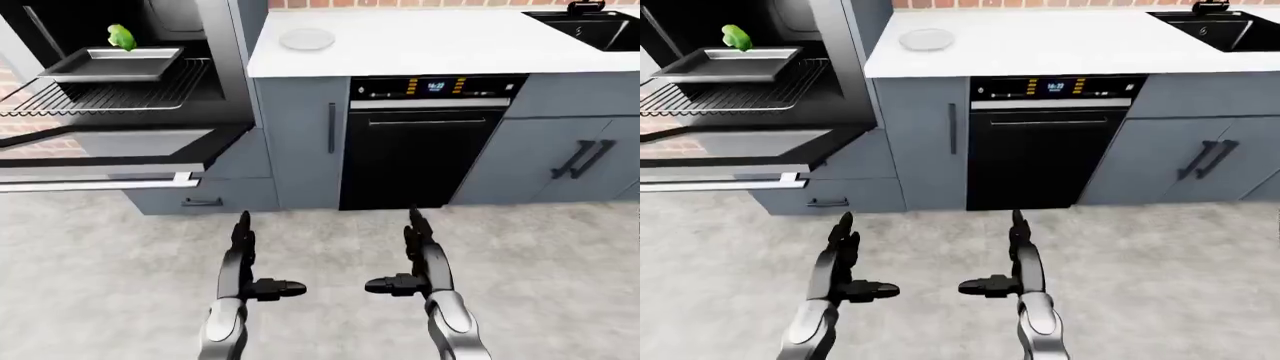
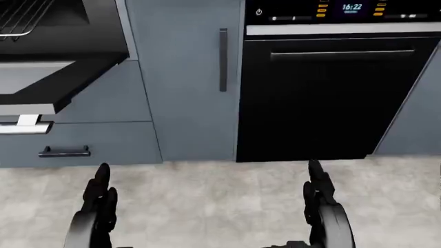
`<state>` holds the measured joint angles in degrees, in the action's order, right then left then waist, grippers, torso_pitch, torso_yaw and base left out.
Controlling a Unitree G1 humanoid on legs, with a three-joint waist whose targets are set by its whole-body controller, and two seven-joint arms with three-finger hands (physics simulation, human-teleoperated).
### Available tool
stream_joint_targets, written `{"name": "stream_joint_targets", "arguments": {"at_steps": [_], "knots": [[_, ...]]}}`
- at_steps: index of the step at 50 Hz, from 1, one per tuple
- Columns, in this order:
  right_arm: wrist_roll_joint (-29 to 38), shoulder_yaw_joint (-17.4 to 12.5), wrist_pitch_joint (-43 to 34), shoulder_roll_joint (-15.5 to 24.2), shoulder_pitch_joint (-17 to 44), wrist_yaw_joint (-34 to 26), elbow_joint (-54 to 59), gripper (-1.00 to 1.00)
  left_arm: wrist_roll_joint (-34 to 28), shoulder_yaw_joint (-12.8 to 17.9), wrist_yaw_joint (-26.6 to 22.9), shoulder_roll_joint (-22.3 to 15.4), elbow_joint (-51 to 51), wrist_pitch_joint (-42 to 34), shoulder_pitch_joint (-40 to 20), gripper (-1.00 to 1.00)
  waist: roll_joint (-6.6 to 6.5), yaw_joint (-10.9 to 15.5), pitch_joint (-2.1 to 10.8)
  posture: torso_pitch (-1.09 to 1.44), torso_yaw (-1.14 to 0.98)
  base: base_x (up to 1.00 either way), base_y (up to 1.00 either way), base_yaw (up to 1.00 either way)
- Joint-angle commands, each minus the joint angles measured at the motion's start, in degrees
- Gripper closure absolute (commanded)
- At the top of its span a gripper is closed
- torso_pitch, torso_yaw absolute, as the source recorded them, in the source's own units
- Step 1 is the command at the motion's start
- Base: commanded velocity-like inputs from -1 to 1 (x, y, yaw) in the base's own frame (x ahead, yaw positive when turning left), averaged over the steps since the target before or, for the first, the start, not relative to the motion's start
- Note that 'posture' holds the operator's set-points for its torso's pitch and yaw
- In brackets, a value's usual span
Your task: Pick the broccoli from the oven and place it on the plate on the counter.
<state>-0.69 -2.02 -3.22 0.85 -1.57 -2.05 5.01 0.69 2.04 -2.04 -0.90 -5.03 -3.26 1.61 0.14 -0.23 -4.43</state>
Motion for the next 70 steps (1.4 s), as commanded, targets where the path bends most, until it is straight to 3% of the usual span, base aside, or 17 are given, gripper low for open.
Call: {"name": "stream_joint_targets", "arguments": {"at_steps": [1,3,5,8,30,32,41,45,48,49,51,56,61,63,65,66,70], "knots": [[-0.2,-0.3,2.8,0.7,1.8,-0.6,-5.0,-1.00,0.3,0.4,-0.3,-0.8,7.7,-0.3,-2.4,-1.00,0.45,-0.1,0.05,0.00,0.00,0.00,0.00,0.00],[0.0,-0.3,2.1,0.7,1.6,-0.8,-6.2,-1.00,0.2,0.6,-0.5,-0.9,9.9,-2.5,-2.5,-1.00,-0.01,0.3,3.63,0.00,0.00,0.00,0.00,0.00],[0.3,-0.4,1.7,0.7,1.8,-0.9,-6.6,-1.00,0.2,0.6,-1.1,-1.0,11.3,-4.3,-2.7,-1.00,0.46,0.2,1.01,0.00,0.00,0.00,0.00,0.00],[0.5,-0.4,0.7,0.7,1.5,-0.9,-8.1,-1.00,-0.3,0.4,-1.4,-0.9,14.1,-7.0,-2.9,-1.00,0.42,0.3,4.25,0.00,0.00,0.00,0.00,0.00],[-5.0,-6.1,-28.8,6.1,18.4,-2.9,-23.9,-1.00,3.1,6.1,-5.2,-7.2,33.8,-47.0,-23.4,-1.00,-0.07,0.5,6.66,0.00,0.00,0.01,0.00,0.00],[-6.4,-7.2,-32.6,7.4,21.3,-2.5,-25.8,-1.00,4.3,7.1,-5.0,-8.3,34.1,-49.6,-25.8,-1.00,-0.27,0.5,4.48,0.00,0.00,0.16,0.00,0.00],[-9.4,-9.2,-40.4,12.1,28.8,-2.4,-28.6,-1.00,11.4,12.0,-1.8,-14.1,35.8,-61.6,-37.4,-1.00,0.15,0.4,2.79,0.00,0.00,0.29,0.00,0.00],[-10.0,-9.5,-42.4,13.5,31.4,-2.8,-29.0,-1.00,13.9,12.5,-0.3,-16.1,35.2,-63.8,-40.5,-1.00,-1.23,0.2,2.87,0.00,0.00,0.39,0.00,0.00],[-10.3,-9.5,-43.0,14.1,32.6,-3.0,-29.3,-1.00,15.2,12.6,0.5,-17.1,35.2,-65.2,-41.8,-1.00,-4.68,0.2,2.78,0.00,0.00,0.39,0.00,0.00],[-10.0,-9.4,-42.8,14.3,32.7,-3.1,-29.0,-1.00,15.6,12.7,0.8,-17.2,35.3,-65.5,-42.2,-1.00,-2.94,0.4,2.95,0.00,0.00,0.39,0.00,0.00],[-9.9,-9.2,-42.8,14.3,32.6,-3.4,-29.3,-1.00,16.3,12.9,1.7,-17.1,35.3,-65.2,-42.2,-1.00,-4.04,0.3,2.82,0.00,0.00,0.39,0.00,0.00],[-10.0,-9.6,-43.6,14.6,33.3,-3.7,-29.7,-1.00,17.6,12.9,2.8,-17.5,35.5,-65.3,-42.2,-1.00,-1.95,1.1,2.98,0.00,0.00,0.42,0.00,0.00],[-10.3,-9.9,-43.3,15.0,33.3,-4.2,-29.8,-1.00,18.3,12.6,3.4,-17.8,35.0,-64.3,-41.3,-1.00,3.65,2.0,3.95,0.00,0.00,0.51,0.00,0.00],[-11.5,-10.8,-43.5,14.1,33.5,-3.5,-29.8,-1.00,18.5,12.7,3.4,-17.9,34.8,-63.6,-40.7,-1.00,3.33,1.7,1.98,0.00,0.00,0.51,0.00,0.00],[-13.0,-10.6,-44.7,14.4,33.2,-3.5,-31.3,-1.00,18.9,13.0,3.5,-18.1,35.1,-63.8,-40.6,-1.00,2.72,0.7,2.52,0.00,0.00,0.47,0.19,0.00],[-13.5,-10.6,-45.1,14.5,33.4,-3.5,-31.7,-1.00,19.0,13.2,3.5,-18.2,35.0,-63.6,-40.5,-1.00,4.68,2.9,2.43,0.00,0.00,0.29,0.00,1.00],[-14.5,-9.9,-46.2,15.1,33.7,-3.9,-32.9,-1.00,20.0,14.1,3.7,-18.9,35.8,-64.0,-40.0,-1.00,3.37,1.0,2.49,0.00,0.00,0.29,0.00,1.00]]}}
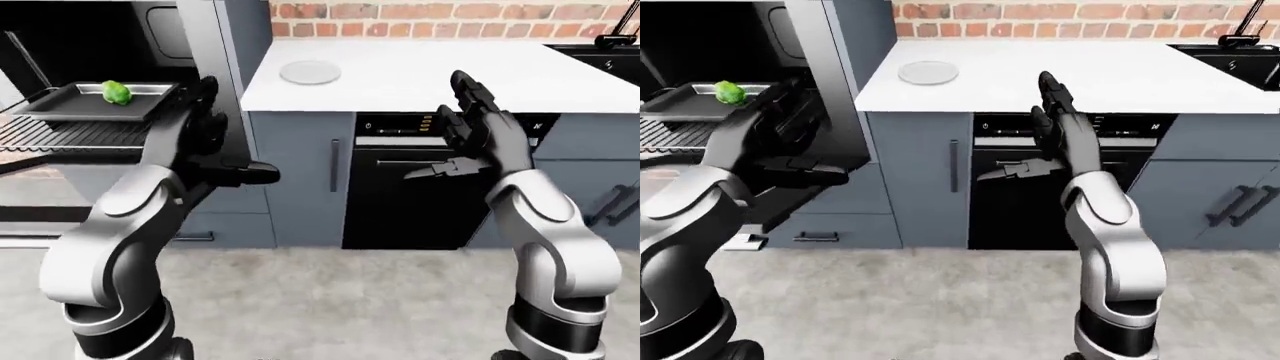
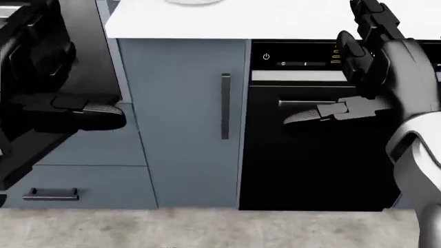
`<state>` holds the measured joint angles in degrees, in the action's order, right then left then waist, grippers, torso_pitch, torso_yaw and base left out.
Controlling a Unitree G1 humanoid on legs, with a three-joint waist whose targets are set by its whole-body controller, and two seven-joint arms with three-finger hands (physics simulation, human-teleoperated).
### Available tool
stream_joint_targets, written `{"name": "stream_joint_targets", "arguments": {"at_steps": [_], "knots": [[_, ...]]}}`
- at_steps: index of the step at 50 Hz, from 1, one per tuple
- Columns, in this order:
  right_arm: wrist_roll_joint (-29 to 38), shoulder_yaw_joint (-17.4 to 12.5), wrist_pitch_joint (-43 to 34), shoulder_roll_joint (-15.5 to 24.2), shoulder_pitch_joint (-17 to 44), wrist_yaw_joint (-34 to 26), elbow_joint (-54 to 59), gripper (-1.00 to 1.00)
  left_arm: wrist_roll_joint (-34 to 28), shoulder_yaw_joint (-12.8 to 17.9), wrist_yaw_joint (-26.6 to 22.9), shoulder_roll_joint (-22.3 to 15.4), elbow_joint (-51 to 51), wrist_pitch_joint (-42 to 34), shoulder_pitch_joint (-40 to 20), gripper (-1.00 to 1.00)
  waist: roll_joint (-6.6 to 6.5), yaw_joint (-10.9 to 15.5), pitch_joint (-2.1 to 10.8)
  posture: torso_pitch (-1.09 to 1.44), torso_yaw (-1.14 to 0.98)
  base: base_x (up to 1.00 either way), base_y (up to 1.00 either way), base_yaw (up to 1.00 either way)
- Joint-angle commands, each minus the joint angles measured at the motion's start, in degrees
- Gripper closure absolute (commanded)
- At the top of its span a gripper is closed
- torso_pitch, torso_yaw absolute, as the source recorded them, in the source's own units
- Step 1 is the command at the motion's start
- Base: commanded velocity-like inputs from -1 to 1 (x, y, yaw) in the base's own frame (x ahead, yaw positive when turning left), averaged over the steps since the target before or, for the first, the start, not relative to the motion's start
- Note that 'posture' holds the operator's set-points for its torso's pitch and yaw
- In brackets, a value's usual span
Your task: Pick the broccoli from the oven and place it on the plate on the counter.
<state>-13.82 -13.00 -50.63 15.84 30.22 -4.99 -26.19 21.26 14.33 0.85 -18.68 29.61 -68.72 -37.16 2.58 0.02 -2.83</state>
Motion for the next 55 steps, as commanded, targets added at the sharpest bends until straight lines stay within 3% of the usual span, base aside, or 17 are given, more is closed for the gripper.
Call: {"name": "stream_joint_targets", "arguments": {"at_steps": [1,4,7,8,9,11,17,20,32,35,36,37,40,45,49,50,55], "knots": [[-1.4,1.2,0.8,0.3,2.2,-1.2,-2.1,-1.00,-0.4,2.0,0.9,-1.3,1.2,1.5,-1.1,-1.00,0.22,0.5,1.00,0.00,0.00,0.28,0.00,1.00],[-2.1,1.0,-0.4,0.3,3.0,-1.5,-3.3,-1.00,0.0,2.1,1.0,-1.7,1.2,1.7,-0.8,-1.00,-1.25,0.9,1.49,0.00,0.00,0.23,0.00,1.00],[-2.4,1.2,-1.6,0.7,3.8,-1.7,-4.2,-1.00,0.5,2.2,1.3,-1.8,1.8,1.3,-0.5,-1.00,-4.88,1.1,3.03,0.00,0.00,0.21,0.00,1.00],[-2.4,1.2,-1.7,0.8,4.1,-1.8,-4.1,-1.00,0.7,2.3,1.4,-1.9,2.0,1.0,-0.7,-1.00,-4.26,1.6,0.73,0.00,0.00,0.21,0.00,1.00],[-2.3,1.3,-1.5,0.9,4.2,-2.0,-4.1,-1.00,0.9,2.4,1.5,-1.9,2.1,0.8,-0.9,-1.00,-4.71,2.0,0.74,0.00,0.00,0.21,0.00,1.00],[-2.3,1.3,-1.3,0.9,4.1,-2.2,-4.1,-1.00,1.0,2.4,1.6,-2.0,1.9,0.9,-0.8,-1.00,-3.52,3.0,1.90,0.00,0.00,0.21,0.00,1.00],[-1.9,1.6,-0.7,0.9,3.9,-2.8,-3.8,-1.00,1.4,2.4,1.9,-2.1,1.6,1.1,-0.8,-1.00,-0.38,2.6,0.90,0.00,0.00,0.21,0.00,1.00],[-1.4,1.9,0.1,0.6,3.5,-3.2,-3.3,-1.00,1.4,2.2,1.8,-2.0,1.0,1.9,-0.5,-1.00,4.21,2.2,1.68,0.00,0.00,0.21,0.00,1.00],[-1.4,1.4,-0.3,0.5,3.8,-3.6,-3.5,-1.00,2.2,2.6,2.2,-2.4,1.6,1.1,-0.5,-1.00,-1.52,1.1,1.63,0.00,0.00,0.21,0.00,1.00],[-1.4,1.5,-0.3,0.6,4.1,-3.7,-3.4,-1.00,2.3,2.4,2.4,-2.3,1.6,1.1,-0.8,-1.00,-4.62,1.2,2.51,0.00,0.00,0.21,0.00,1.00],[-1.5,1.3,-0.4,0.6,4.2,-3.6,-3.5,-1.00,2.4,2.4,2.4,-2.4,1.6,1.0,-0.9,-1.00,-7.07,1.4,4.52,0.00,0.00,0.22,0.00,1.00],[-1.5,1.4,-0.3,0.8,4.1,-3.7,-3.4,-1.00,2.4,2.4,2.4,-2.4,1.5,0.9,-1.0,-1.00,-5.13,1.7,1.02,0.00,0.00,0.22,0.00,1.00],[-1.3,1.4,0.1,0.8,3.7,-3.9,-3.3,-1.00,2.3,2.3,2.2,-2.6,1.1,1.5,-0.9,-1.00,-3.95,2.9,2.07,0.00,0.00,0.21,0.00,1.00],[-1.4,1.2,-0.2,0.9,3.7,-4.1,-3.7,-1.00,2.6,2.0,2.7,-2.5,1.8,0.2,-1.7,-1.00,-0.74,2.7,0.72,0.00,0.00,0.21,0.00,1.00],[-1.7,1.1,-0.6,1.0,4.0,-4.2,-4.2,-1.00,2.3,1.6,2.4,-2.4,1.6,0.5,-1.7,-1.00,4.59,0.5,0.86,0.00,0.00,0.16,0.00,0.75],[-1.8,1.0,-1.1,1.1,4.2,-4.1,-4.6,-1.00,2.3,1.6,2.5,-2.4,1.7,0.3,-1.8,-1.00,1.32,0.2,0.91,0.00,0.00,0.00,0.00,0.00],[-1.5,1.3,-0.3,1.1,4.0,-4.2,-4.2,-1.00,2.1,1.5,2.3,-2.3,1.6,0.4,-1.9,-1.00,0.09,0.8,0.81,0.00,0.00,0.00,0.00,0.00]]}}
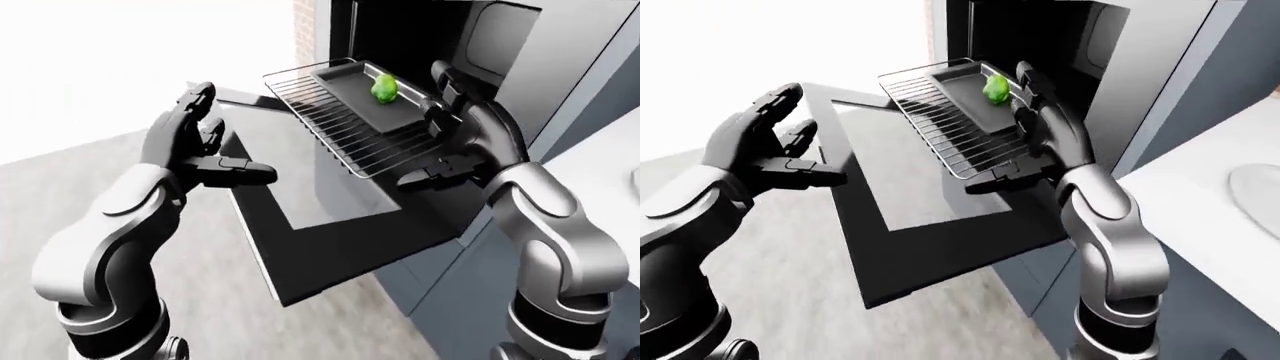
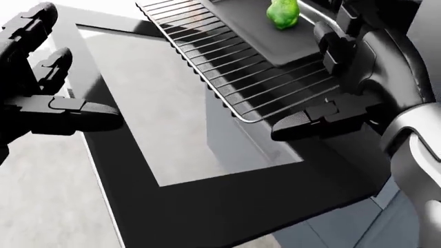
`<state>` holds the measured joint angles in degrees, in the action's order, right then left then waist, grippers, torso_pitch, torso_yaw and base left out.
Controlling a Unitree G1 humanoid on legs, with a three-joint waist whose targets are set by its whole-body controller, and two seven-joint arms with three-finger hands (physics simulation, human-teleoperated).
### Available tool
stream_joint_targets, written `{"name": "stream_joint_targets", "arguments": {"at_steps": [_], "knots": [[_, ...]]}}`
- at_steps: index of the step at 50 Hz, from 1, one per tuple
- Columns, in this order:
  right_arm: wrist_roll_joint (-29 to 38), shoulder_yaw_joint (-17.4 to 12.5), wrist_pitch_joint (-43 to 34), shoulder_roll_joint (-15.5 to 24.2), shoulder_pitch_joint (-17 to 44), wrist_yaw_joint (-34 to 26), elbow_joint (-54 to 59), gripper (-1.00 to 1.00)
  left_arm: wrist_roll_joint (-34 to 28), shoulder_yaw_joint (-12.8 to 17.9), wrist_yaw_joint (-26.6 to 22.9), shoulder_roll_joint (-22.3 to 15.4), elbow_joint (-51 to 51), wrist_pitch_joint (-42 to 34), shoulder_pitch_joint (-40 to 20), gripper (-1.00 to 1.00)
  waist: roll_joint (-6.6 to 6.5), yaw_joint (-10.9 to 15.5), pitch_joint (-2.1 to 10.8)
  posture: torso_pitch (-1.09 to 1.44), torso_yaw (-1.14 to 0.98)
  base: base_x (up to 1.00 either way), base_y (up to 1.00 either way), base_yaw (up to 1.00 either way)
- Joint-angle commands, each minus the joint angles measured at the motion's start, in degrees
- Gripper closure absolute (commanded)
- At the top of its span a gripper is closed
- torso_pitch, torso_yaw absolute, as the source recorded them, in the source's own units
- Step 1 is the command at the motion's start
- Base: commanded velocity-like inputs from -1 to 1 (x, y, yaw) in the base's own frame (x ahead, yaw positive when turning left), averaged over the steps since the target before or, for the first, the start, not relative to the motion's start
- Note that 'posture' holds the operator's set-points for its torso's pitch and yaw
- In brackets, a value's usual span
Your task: Pick the broccoli from the oven and place it on the plate on the counter.
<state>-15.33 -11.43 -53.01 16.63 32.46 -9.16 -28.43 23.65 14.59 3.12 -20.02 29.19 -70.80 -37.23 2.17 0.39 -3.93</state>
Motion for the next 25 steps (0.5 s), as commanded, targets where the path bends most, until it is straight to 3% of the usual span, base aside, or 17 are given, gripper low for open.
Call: {"name": "stream_joint_targets", "arguments": {"at_steps": [1,4,5,6,7,9,11,14,15,17,18,25], "knots": [[0.0,-0.2,2.3,0.1,1.7,-0.1,-1.9,-1.00,-0.4,1.3,0.0,-0.9,2.1,2.5,-1.6,-1.00,-0.15,0.3,2.48,0.00,0.00,0.00,-0.21,0.00],[0.2,0.1,2.7,0.1,1.6,-0.4,-1.8,-1.00,-0.4,1.5,-0.2,-1.0,2.0,2.4,-1.9,-1.00,-6.03,-0.2,2.25,0.00,0.00,0.00,-0.27,0.00],[0.1,0.1,2.2,0.1,1.7,-0.4,-2.2,-1.00,-0.4,1.5,-0.2,-1.1,1.8,2.4,-2.0,-1.00,-4.22,0.1,2.80,0.00,0.00,0.00,-0.26,0.00],[0.1,0.2,2.1,0.0,1.7,-0.4,-2.2,-1.00,-0.3,1.6,-0.1,-1.1,2.0,2.1,-2.2,-1.00,-5.53,-0.1,3.41,0.00,0.00,0.00,-0.27,0.00],[0.1,0.2,1.9,-0.1,1.7,-0.5,-2.4,-1.00,-0.2,1.7,-0.1,-1.1,2.2,1.8,-2.3,-1.00,-5.85,0.0,3.63,0.00,0.00,0.00,-0.26,0.00],[0.2,0.4,1.8,-0.2,1.6,-0.6,-2.6,-1.00,-0.3,1.8,-0.2,-1.3,1.9,2.1,-2.3,-1.00,-5.31,0.2,4.47,0.00,0.00,0.00,-0.27,0.00],[0.4,0.6,2.2,-0.3,1.7,-0.7,-2.3,-1.00,0.1,2.2,0.0,-1.5,2.5,1.0,-2.8,-1.00,-4.42,0.2,4.27,0.00,0.00,0.00,-0.24,0.00],[0.5,0.7,2.0,-0.5,2.0,-0.8,-2.5,-1.00,0.2,2.1,0.0,-1.6,2.4,1.1,-2.8,-1.00,-0.65,0.3,3.43,0.00,0.00,0.00,-0.14,0.00],[0.5,0.8,1.9,-0.5,2.2,-0.8,-2.6,-1.00,0.1,2.0,0.0,-1.7,2.1,1.3,-2.8,-1.00,1.91,0.4,3.26,0.00,0.00,0.00,-0.01,0.00],[0.2,0.8,1.4,-0.7,2.2,-1.1,-3.5,-1.00,0.3,2.2,0.0,-1.9,2.1,1.1,-3.0,-1.00,0.41,0.3,2.32,0.00,0.00,0.00,0.00,0.00],[0.1,1.0,1.3,-0.8,2.1,-1.3,-3.9,-1.00,0.5,2.4,0.1,-1.9,2.6,0.7,-3.1,-1.00,0.00,1.6,3.74,0.00,0.00,0.00,0.00,1.00],[0.7,1.5,0.8,-1.0,2.6,-1.8,-3.7,-1.00,0.7,2.6,0.1,-2.3,2.4,1.0,-2.9,-1.00,-1.91,0.4,3.02,0.00,0.00,0.00,0.00,1.00]]}}
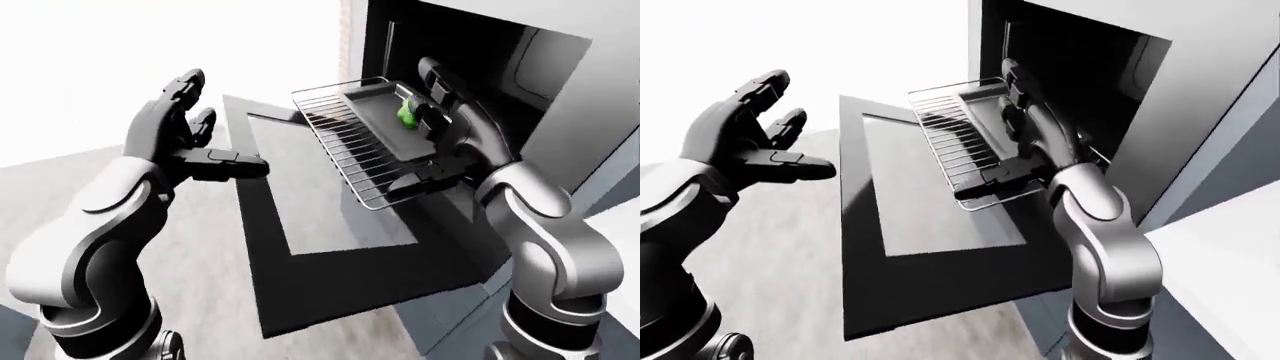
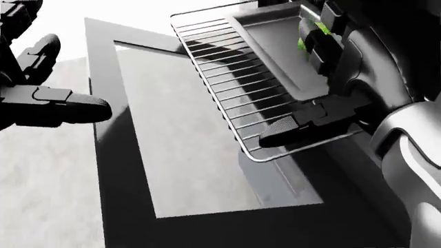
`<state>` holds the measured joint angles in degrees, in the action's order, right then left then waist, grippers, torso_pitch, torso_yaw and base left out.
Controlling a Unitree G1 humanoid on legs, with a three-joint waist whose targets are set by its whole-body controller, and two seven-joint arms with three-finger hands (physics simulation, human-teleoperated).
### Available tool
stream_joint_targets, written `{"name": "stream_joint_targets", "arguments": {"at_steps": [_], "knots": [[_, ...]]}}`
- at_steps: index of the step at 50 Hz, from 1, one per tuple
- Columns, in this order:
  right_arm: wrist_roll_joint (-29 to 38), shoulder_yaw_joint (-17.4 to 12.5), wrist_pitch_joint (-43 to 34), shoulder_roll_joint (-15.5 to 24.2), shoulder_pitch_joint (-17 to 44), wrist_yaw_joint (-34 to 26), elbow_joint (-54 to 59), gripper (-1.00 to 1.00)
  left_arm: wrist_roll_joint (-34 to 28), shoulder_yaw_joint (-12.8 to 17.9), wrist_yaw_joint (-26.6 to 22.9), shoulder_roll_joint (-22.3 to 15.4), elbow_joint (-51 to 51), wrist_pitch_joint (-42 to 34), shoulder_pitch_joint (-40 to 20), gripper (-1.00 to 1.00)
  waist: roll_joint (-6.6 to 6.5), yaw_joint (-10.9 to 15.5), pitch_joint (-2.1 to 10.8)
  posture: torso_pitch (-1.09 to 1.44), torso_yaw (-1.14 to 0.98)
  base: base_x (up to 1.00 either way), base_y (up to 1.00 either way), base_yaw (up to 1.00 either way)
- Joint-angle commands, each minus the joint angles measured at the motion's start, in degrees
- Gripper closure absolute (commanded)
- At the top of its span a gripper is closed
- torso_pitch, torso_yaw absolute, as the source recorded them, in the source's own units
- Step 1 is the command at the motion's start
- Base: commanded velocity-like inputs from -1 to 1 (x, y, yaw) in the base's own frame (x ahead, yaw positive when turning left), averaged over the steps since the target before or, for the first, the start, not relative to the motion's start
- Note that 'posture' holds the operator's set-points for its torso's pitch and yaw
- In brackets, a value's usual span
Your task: Pick the broccoli from the oven and place it on the plate on the counter.
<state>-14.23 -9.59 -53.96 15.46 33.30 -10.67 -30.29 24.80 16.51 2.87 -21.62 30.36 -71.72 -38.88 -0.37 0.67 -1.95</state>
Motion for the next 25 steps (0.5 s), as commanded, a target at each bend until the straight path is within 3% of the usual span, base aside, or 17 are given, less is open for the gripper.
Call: {"name": "stream_joint_targets", "arguments": {"at_steps": [1,4,5,6,9,10,11,12,13,14,15,16,20,22,23,25], "knots": [[-0.3,-0.3,1.9,0.2,1.8,-0.4,-1.6,-1.00,-0.4,0.8,0.3,-0.8,1.2,2.0,-1.0,-1.00,0.24,0.1,0.97,0.00,0.00,0.00,0.00,1.00],[-0.1,-0.6,2.3,0.4,2.0,-0.8,-1.0,-1.00,-0.3,0.7,0.3,-0.8,1.1,2.3,-0.9,-1.00,-1.61,-0.1,0.96,0.00,0.00,0.00,0.00,1.00],[-0.2,-0.8,2.1,0.4,2.2,-0.8,-1.1,-1.00,-0.3,0.6,0.3,-0.8,1.1,2.2,-1.1,-1.00,-2.75,0.0,1.19,0.00,0.00,0.00,0.00,1.00],[-0.2,-0.9,1.7,0.5,2.4,-0.8,-1.2,-1.00,-0.2,0.6,0.4,-0.8,1.1,1.9,-1.3,-1.00,-4.78,0.2,1.99,0.00,0.00,0.00,0.00,1.00],[0.0,-1.1,2.1,0.9,2.9,-0.6,-0.7,-1.00,-0.2,0.4,0.6,-0.7,1.3,1.6,-1.5,-1.00,-3.63,-0.5,1.46,0.00,0.00,0.00,0.09,0.58],[0.0,-1.2,1.9,0.9,3.1,-0.3,-0.6,-1.00,-0.3,0.3,0.5,-0.7,1.1,2.1,-1.3,-1.00,-1.98,0.2,1.57,0.00,0.00,0.00,0.26,0.00],[-0.1,-1.5,2.0,0.8,3.4,0.0,-0.2,-1.00,-0.5,0.2,0.4,-0.7,0.8,2.5,-1.1,-1.00,-0.15,0.5,0.54,0.00,0.00,0.00,0.00,0.00],[0.0,-1.5,2.2,1.0,3.5,0.2,0.0,-1.00,-0.4,0.2,0.5,-0.6,1.1,2.1,-1.2,-1.00,-0.37,0.4,-0.15,0.00,0.00,0.00,0.00,0.00],[0.0,-1.5,2.2,1.1,3.5,0.3,0.2,-1.00,-0.4,0.1,0.6,-0.5,1.3,1.8,-1.3,-1.00,0.20,0.4,-0.59,0.00,0.00,0.00,0.00,0.00],[0.0,-1.5,2.5,1.2,3.5,0.2,0.6,-1.00,-0.4,0.0,0.6,-0.4,1.4,1.7,-1.3,-1.00,1.04,0.4,-0.64,0.00,0.00,0.00,0.00,0.00],[0.1,-1.5,2.5,1.4,3.6,0.3,0.9,-1.00,-0.5,-0.2,0.5,-0.4,1.3,1.9,-1.3,-1.00,2.00,0.5,0.52,0.00,0.00,0.00,-0.12,0.00],[0.1,-1.4,2.4,1.5,3.7,0.3,0.9,-1.00,-0.5,-0.2,0.6,-0.4,1.3,1.7,-1.5,-1.00,2.63,0.3,0.52,0.00,0.00,0.00,-0.19,0.00],[0.1,-1.4,2.2,1.6,3.6,0.3,0.6,-1.00,-0.8,-0.4,0.3,-0.5,1.2,1.6,-1.8,-1.00,0.46,0.1,0.88,0.00,0.00,0.00,-0.35,0.00],[0.1,-1.3,2.2,1.6,3.6,0.2,0.6,-1.00,-0.9,-0.4,0.2,-0.4,1.2,1.6,-1.7,-1.00,-0.79,-0.1,1.81,0.00,0.00,0.00,-0.40,0.00],[0.1,-1.4,2.1,1.6,3.7,0.2,0.6,-1.00,-1.0,-0.6,0.2,-0.5,0.9,1.7,-1.9,-1.00,-1.10,-0.1,2.14,0.00,0.00,0.00,-0.41,0.00],[0.2,-1.5,2.4,1.7,3.9,0.1,1.1,-1.00,-1.2,-0.6,0.1,-0.4,1.1,1.4,-1.9,-1.00,-0.16,0.0,2.23,0.00,0.00,0.00,-0.40,0.00]]}}
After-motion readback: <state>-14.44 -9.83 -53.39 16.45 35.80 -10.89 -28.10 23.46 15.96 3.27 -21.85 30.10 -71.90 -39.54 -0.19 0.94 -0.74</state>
